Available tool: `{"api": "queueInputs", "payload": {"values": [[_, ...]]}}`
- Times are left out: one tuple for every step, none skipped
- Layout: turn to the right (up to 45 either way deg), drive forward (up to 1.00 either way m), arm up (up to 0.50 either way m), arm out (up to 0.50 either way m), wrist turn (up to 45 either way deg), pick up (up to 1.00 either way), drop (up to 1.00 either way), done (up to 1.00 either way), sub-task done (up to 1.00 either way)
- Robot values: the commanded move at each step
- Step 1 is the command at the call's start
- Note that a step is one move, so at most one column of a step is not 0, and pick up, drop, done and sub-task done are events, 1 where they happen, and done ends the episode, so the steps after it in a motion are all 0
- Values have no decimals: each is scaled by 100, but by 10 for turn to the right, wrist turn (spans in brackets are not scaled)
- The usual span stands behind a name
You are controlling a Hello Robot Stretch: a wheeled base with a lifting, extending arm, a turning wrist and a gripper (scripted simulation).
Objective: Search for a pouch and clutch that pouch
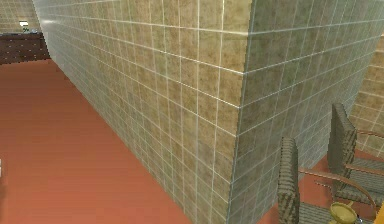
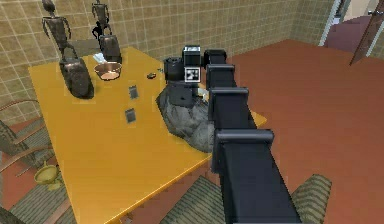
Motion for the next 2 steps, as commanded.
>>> {"api": "queueInputs", "payload": {"values": [[0, 0, -18, 0, 0, 0, 0, 0, 0], [0, 0, 0, 0, 0, 100, 0, 0, 0]]}}
